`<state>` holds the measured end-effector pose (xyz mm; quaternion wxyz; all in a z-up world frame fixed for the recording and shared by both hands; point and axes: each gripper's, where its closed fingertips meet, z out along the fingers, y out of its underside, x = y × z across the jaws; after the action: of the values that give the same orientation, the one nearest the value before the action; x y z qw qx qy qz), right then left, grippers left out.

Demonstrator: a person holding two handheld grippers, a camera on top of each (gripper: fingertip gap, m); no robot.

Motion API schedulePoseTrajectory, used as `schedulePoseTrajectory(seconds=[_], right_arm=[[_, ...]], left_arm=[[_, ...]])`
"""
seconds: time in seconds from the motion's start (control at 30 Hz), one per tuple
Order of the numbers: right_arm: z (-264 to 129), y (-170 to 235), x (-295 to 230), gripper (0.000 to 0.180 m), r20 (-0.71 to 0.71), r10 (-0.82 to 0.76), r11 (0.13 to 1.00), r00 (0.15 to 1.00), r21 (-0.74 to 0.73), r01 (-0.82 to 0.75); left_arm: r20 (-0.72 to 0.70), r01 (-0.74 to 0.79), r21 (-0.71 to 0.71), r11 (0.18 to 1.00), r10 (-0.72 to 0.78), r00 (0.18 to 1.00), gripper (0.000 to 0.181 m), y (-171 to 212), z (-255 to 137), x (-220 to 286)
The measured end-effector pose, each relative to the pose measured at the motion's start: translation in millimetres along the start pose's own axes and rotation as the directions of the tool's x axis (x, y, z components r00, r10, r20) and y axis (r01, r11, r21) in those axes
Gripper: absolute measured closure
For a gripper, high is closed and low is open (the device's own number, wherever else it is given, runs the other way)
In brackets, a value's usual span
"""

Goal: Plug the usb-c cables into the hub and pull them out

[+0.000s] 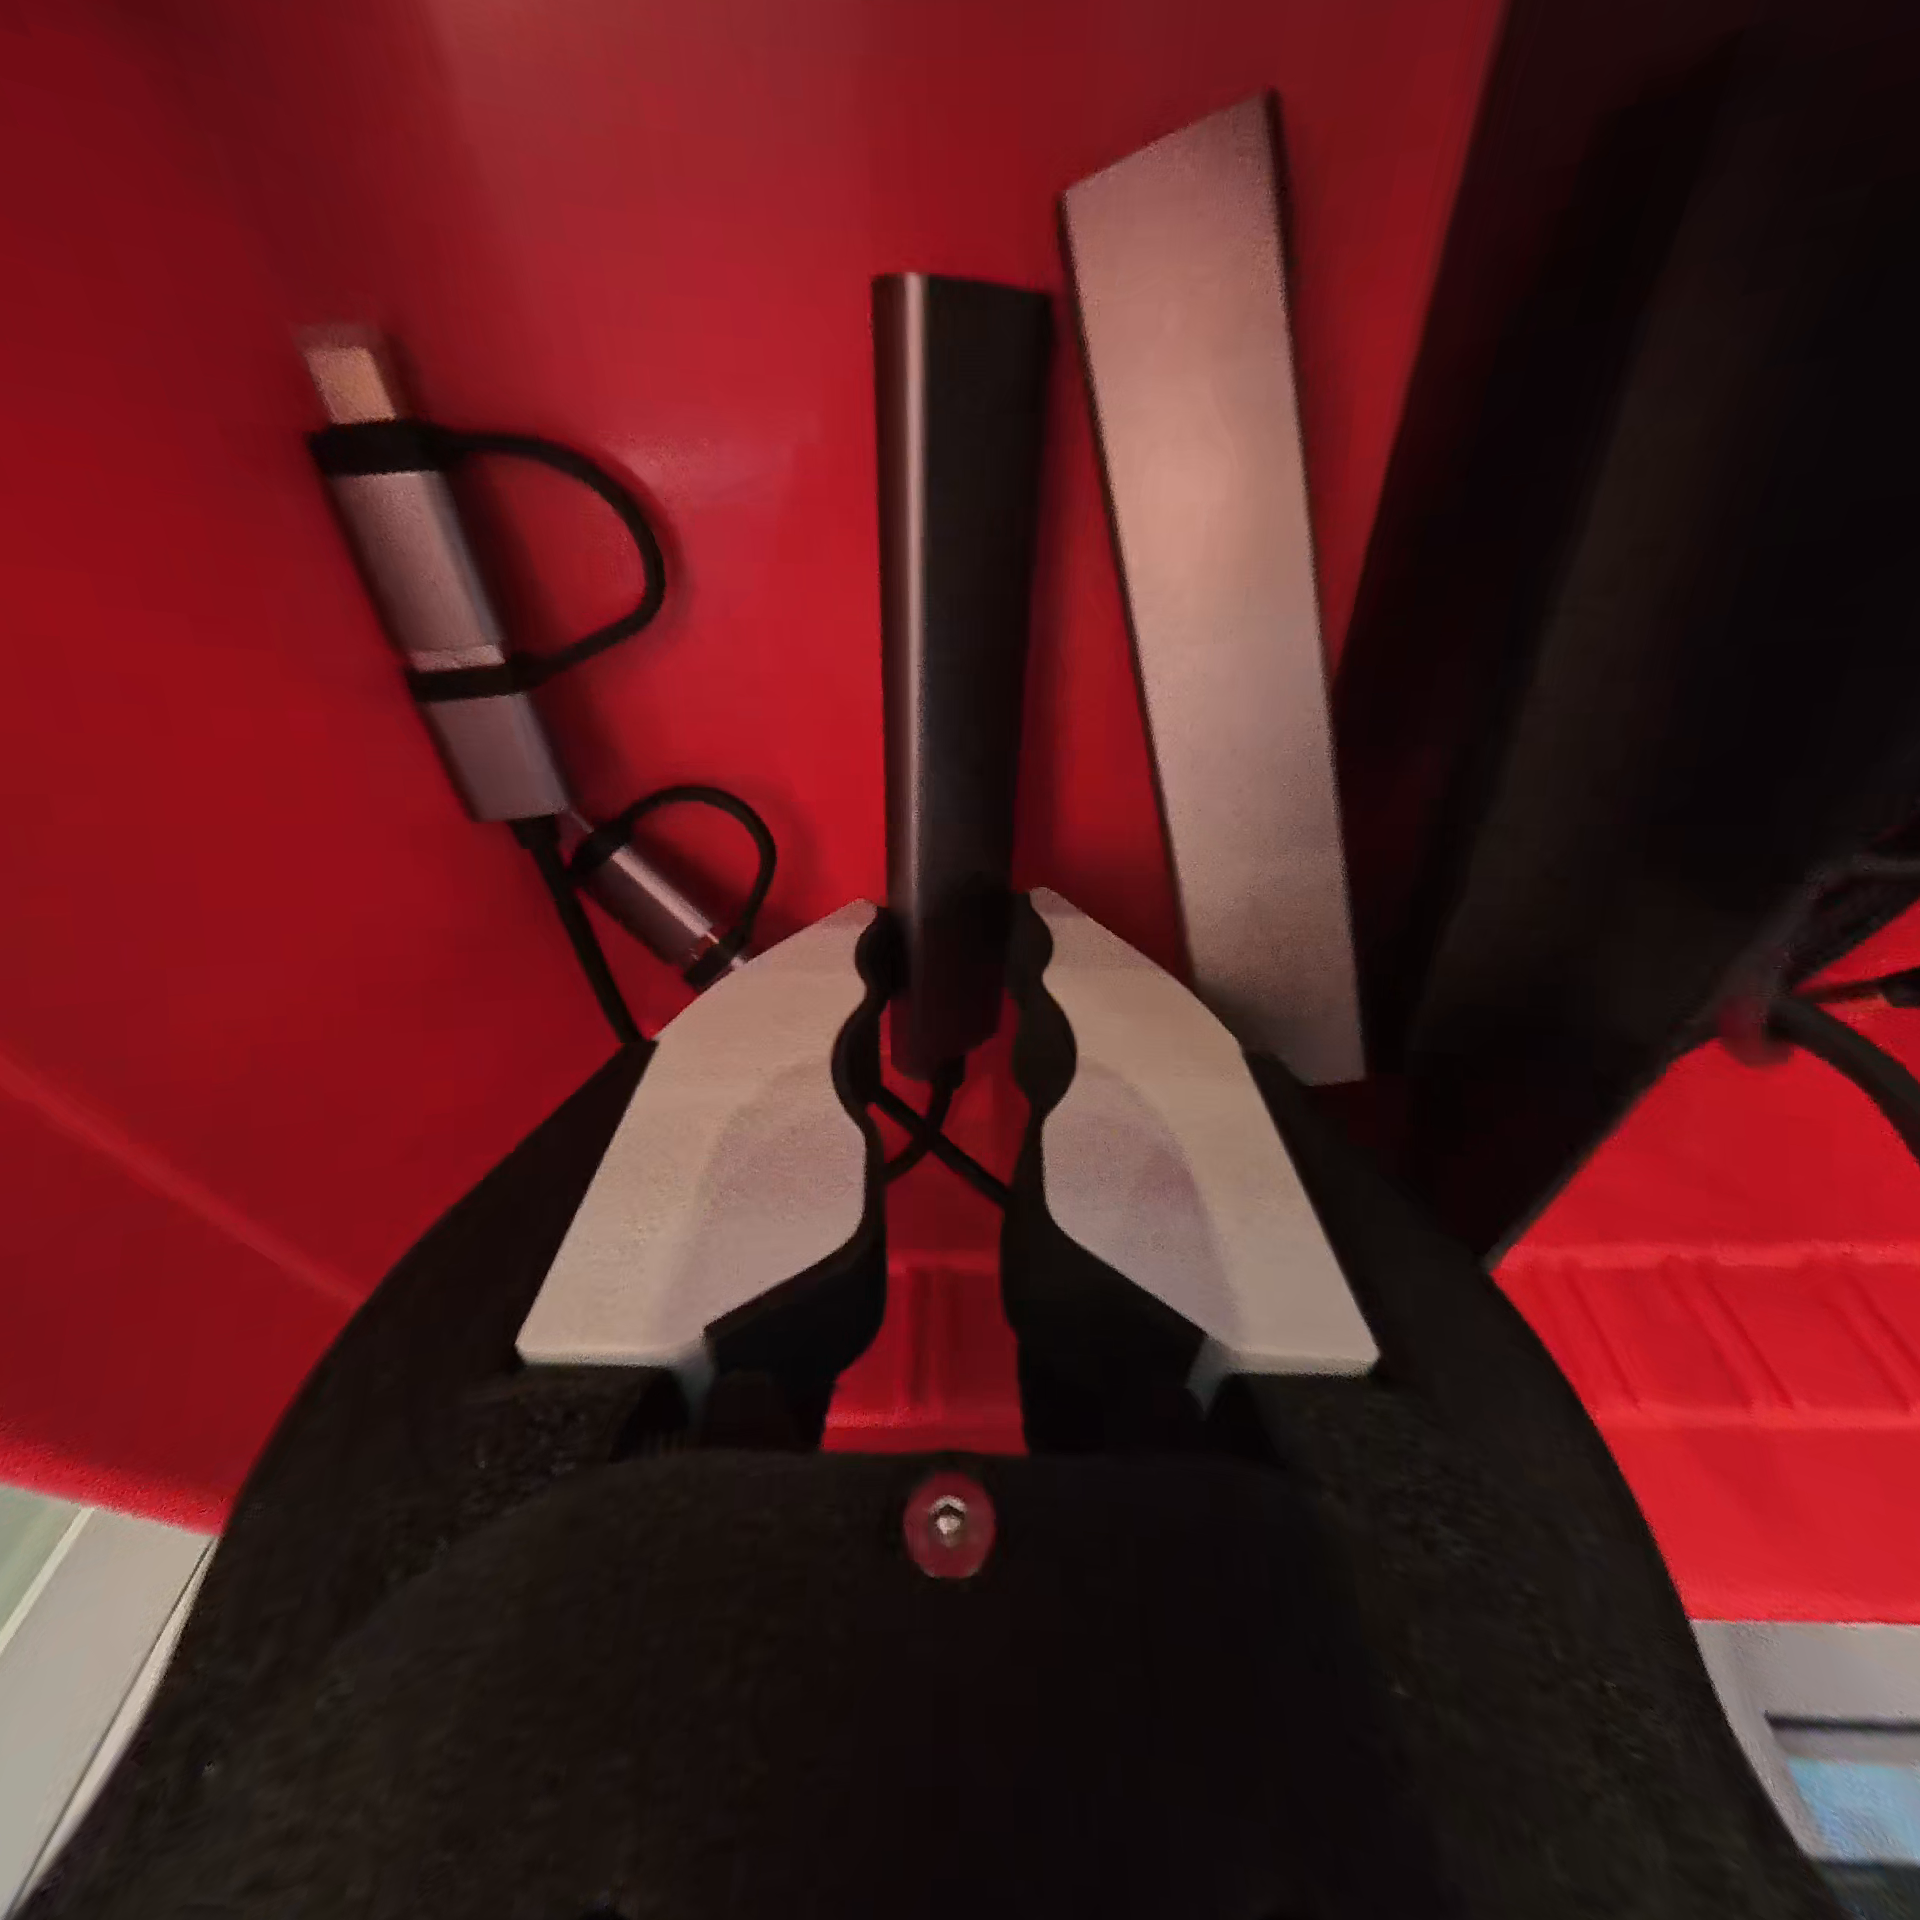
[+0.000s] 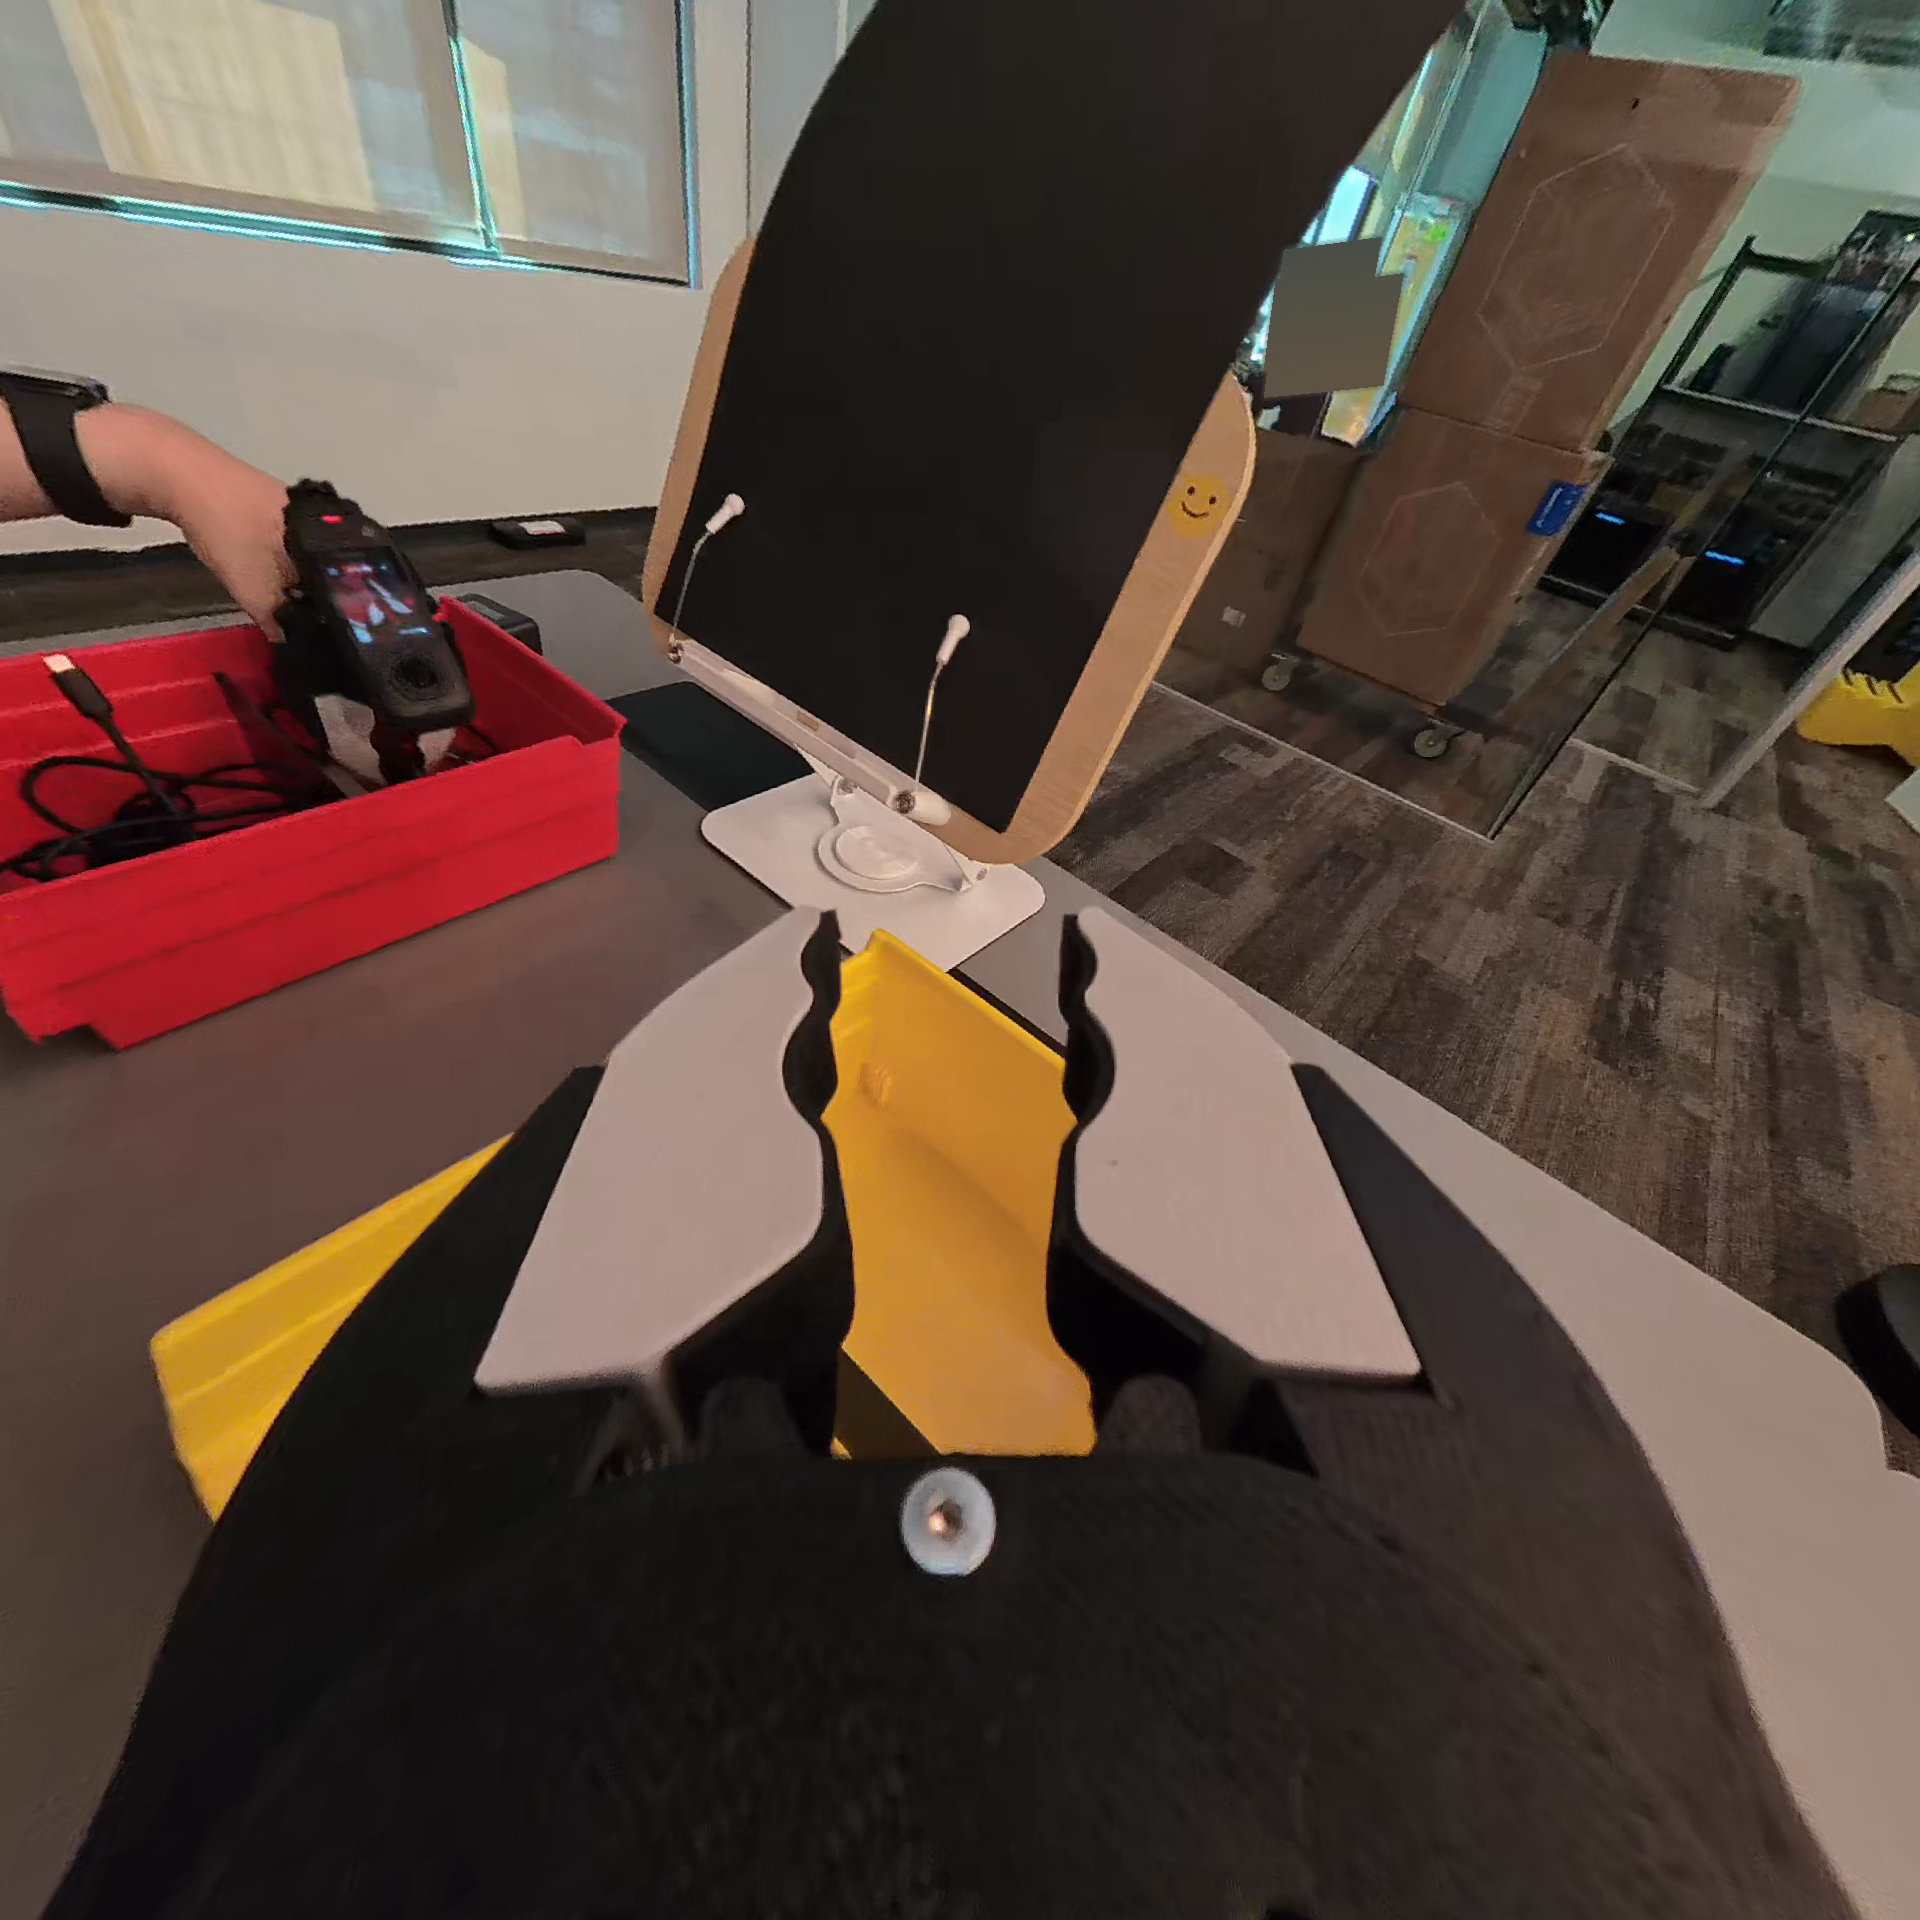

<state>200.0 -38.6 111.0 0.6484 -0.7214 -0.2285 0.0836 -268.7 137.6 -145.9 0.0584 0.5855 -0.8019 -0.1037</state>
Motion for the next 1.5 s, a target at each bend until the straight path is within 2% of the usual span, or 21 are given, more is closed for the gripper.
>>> schedulePoseTrajectory(seconds=[0.1, 0.2, 0.3, 0.43, 0.57, 0.7, 0.8, 0.87, 1.0, 1.1, 1.2, 1.27, 1.37, 1.4, 1.5], right_arm=[[0.6, 4.1, 2.0, 0.139, 0.008, 0.025, 1.0, 1.0, -0.015, -0.024], [0.7, 0.6, -1.7, 0.139, 0.03, 0.031, 1.0, 0.999, 0.004, -0.031], [1.6, -5.4, -11.0, 0.14, 0.066, 0.027, 0.999, 0.997, 0.027, -0.029], [7.1, -15.2, -30.6, 0.141, 0.114, 0.007, 0.998, 0.993, 0.063, -0.015], [21.1, -28.7, -69.8, 0.143, 0.205, -0.034, 0.994, 0.978, 0.112, 0.011], [33.9, -46.6, -126.7, 0.145, 0.227, -0.262, 0.945, 0.938, 0.258, 0.202], [32.5, -52.9, -173.6, 0.14, 0.17, -0.514, 0.818, 0.841, 0.391, 0.421], [31.7, -54.1, -192.5, 0.134, 0.062, -0.64, 0.712, 0.766, 0.423, 0.561], [32.1, -59.8, -211.5, 0.119, -0.114, -0.746, 0.565, 0.656, 0.414, 0.714], [31.0, -53.6, -223.4, 0.122, -0.099, -0.787, 0.511, 0.609, 0.448, 0.733], [26.0, -51.7, -228.1, 0.138, -0.024, -0.77, 0.539, 0.638, 0.511, 0.67], [24.9, -44.1, -231.6, 0.152, 0.06, -0.782, 0.559, 0.62, 0.507, 0.656], [26.8, -34.2, -231.1, 0.155, 0.077, -0.826, 0.525, 0.558, 0.463, 0.714], [28.1, -32.1, -230.4, 0.156, 0.097, -0.824, 0.538, 0.559, 0.444, 0.716], [32.4, -31.0, -227.9, 0.156, 0.249, -0.704, 0.701, 0.665, 0.395, 0.595]], left_arm=[[0.016, 0.043, 0.004, 0.999, -0.043, 0.999, 0.16, -0.4, -7.3, 0.7], [0.102, 0.094, 0.057, 0.994, -0.099, 0.99, 0.161, -0.9, -29.4, -4.5], [0.21, 0.166, 0.154, 0.974, -0.196, 0.958, 0.161, -3.7, -66.9, -10.6], [0.27, 0.256, 0.285, 0.924, -0.334, 0.903, 0.161, -7.8, -123.7, -5.8], [0.381, 0.261, 0.339, 0.904, -0.385, 0.84, 0.162, -17.7, -183.4, 7.0], [0.46, 0.184, 0.372, 0.91, -0.353, 0.815, 0.162, -48.7, -242.1, 33.0], [0.514, 0.137, 0.347, 0.928, -0.31, 0.8, 0.163, -76.1, -280.9, 55.2], [0.541, 0.08, 0.31, 0.947, -0.245, 0.804, 0.163, -101.0, -298.1, 74.8], [0.462, -0.038, 0.31, 0.95, -0.115, 0.88, 0.163, -158.2, -303.7, 117.1], [0.386, -0.089, 0.327, 0.941, -0.047, 0.921, 0.164, -186.0, -299.0, 135.5], [0.295, -0.099, 0.362, 0.927, -0.013, 0.955, 0.164, -204.3, -293.1, 148.8], [0.267, -0.117, 0.368, 0.923, 0.016, 0.964, 0.164, -211.0, -288.8, 153.7], [0.212, -0.113, 0.383, 0.917, 0.032, 0.977, 0.165, -215.2, -283.9, 157.0], [0.191, -0.106, 0.388, 0.915, 0.032, 0.981, 0.166, -216.0, -282.7, 158.0], [0.227, -0.125, 0.394, 0.91, 0.036, 0.973, 0.163, -216.4, -281.4, 151.7]])
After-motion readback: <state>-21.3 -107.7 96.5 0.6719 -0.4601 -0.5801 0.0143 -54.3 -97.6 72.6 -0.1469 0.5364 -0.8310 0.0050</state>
